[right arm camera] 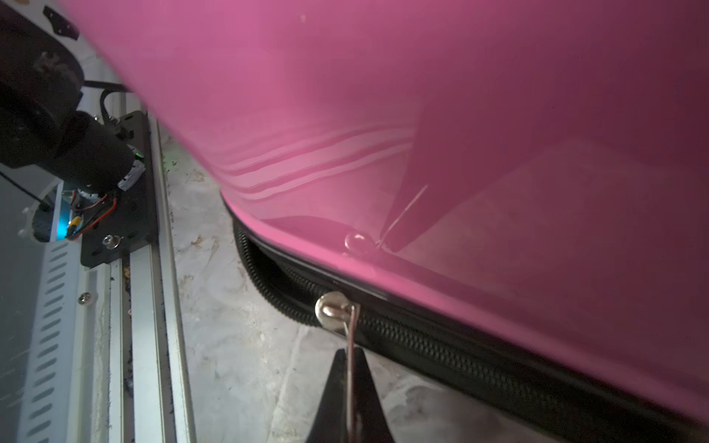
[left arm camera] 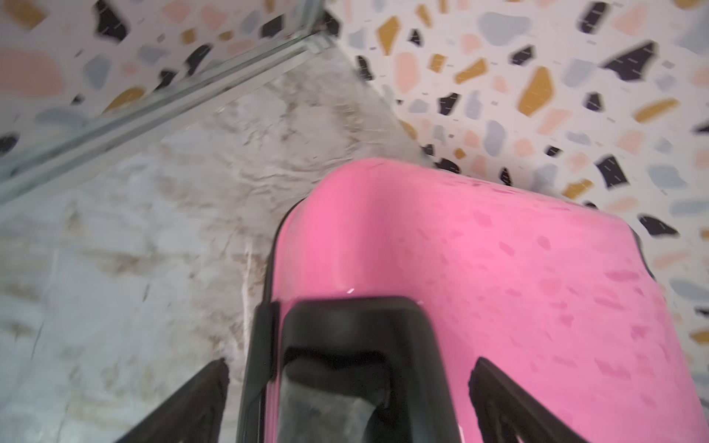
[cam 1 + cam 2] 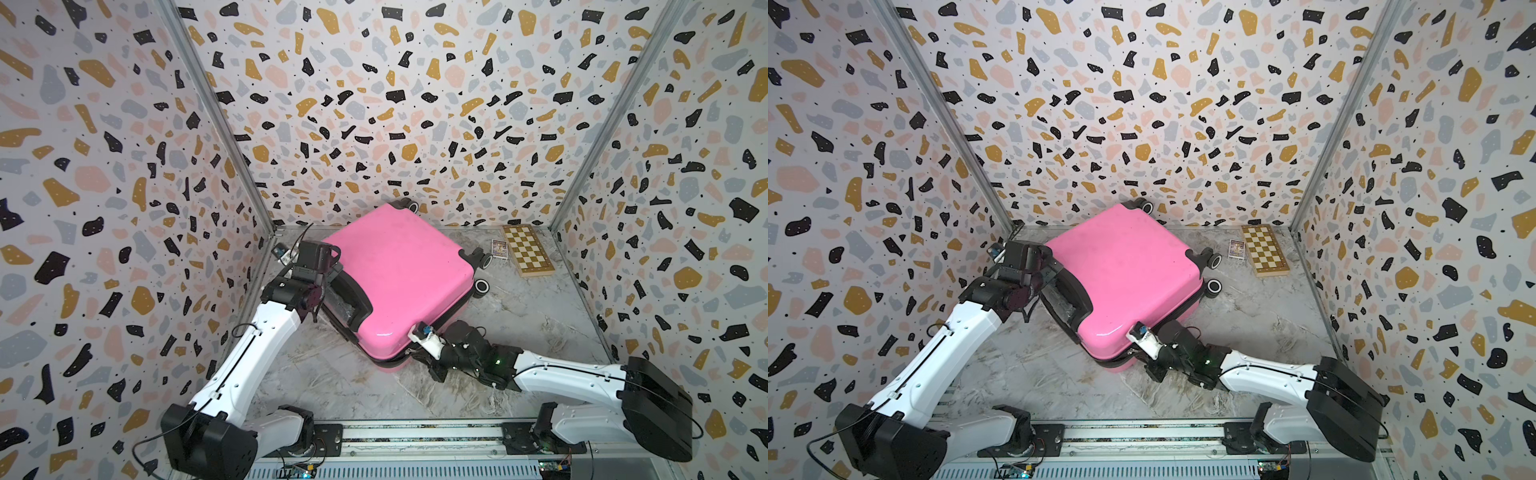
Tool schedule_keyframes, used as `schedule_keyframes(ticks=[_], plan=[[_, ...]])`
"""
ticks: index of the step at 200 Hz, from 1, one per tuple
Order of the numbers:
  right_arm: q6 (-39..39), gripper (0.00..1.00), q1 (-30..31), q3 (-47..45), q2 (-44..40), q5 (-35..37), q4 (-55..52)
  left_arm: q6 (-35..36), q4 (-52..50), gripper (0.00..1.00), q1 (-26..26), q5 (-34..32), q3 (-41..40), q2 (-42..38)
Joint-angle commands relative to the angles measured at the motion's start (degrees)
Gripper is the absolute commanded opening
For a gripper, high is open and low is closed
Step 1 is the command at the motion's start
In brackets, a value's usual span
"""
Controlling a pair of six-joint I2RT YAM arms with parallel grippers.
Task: Close the suitcase zippers
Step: Zip the zipper on the suitcase.
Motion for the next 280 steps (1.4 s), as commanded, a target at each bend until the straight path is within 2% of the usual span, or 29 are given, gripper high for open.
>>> schedule_keyframes(ticks=[1, 10, 23, 30, 43, 53, 59, 95, 110, 133, 150, 182, 227, 246, 260, 280], plan=[[3.03, 0.00, -7.85, -1.19, -6.86, -1.65, 3.40, 22.94, 8.15, 1.00, -0.38, 9.09, 0.94, -1.37], [3.38, 0.00, -11.42, -1.97, -8.39, -2.70, 2.84, 29.93, 8.27, 0.99, -0.36, 13.23, 0.69, -2.49], [3.24, 0.00, -16.38, -2.55, -9.87, -3.92, 1.47, 41.95, 8.21, 0.99, -0.31, 24.40, 0.25, -4.25], [2.89, 0.00, -18.71, -2.58, -10.31, -4.85, 0.60, 48.78, 7.53, 0.96, -0.37, 30.18, 0.07, -5.00], [1.84, 0.00, -22.66, -2.27, -10.27, -6.45, -1.12, 56.71, 4.42, 0.94, -0.28, 35.23, 0.93, -5.39], [1.49, 0.00, -25.17, -1.96, -9.81, -7.46, -2.24, 64.88, 0.37, 0.85, -0.37, 39.68, 2.31, -5.31], [1.76, 0.00, -26.46, -1.81, -9.40, -7.86, -2.61, 69.77, -2.73, 0.84, -0.34, 41.88, 3.16, -5.17], [3.18, 0.00, -27.72, -1.01, -6.37, -10.81, -2.01, 92.17, -16.98, 0.82, -0.40, 55.25, 7.26, -3.97], [3.40, 0.00, -27.77, -1.07, -6.16, -11.03, -1.50, 99.36, -19.96, 0.85, -1.03, 58.17, 7.62, -2.92], [3.64, 0.00, -27.77, -1.09, -6.33, -11.05, -1.36, 103.96, -19.00, 0.86, -4.55, 55.16, 7.94, -0.16], [4.09, 0.00, -27.73, -1.11, -6.34, -11.30, -1.11, 109.40, -21.35, 0.82, -7.52, 51.97, 8.84, 2.99], [4.49, 0.00, -27.76, -1.03, -5.99, -11.58, -0.90, 110.65, -18.60, 0.76, -9.52, 47.83, 8.25, 7.10], [4.41, 0.00, -27.71, -1.14, -6.25, -12.13, -0.62, 113.56, -16.81, 0.72, -13.60, 35.43, 6.43, 12.38], [4.37, 0.00, -27.74, -1.14, -6.34, -12.22, -0.69, 112.71, -15.83, 0.71, -14.46, 33.84, 5.38, 13.47], [4.37, 0.00, -27.73, -1.20, -6.39, -12.54, -0.79, 112.52, -16.44, 0.58, -15.18, 33.74, 5.68, 14.04], [3.76, 0.00, -27.64, -1.20, -6.90, -13.28, -1.03, 111.27, -17.95, 0.31, -16.37, 32.19, 7.90, 15.87]])
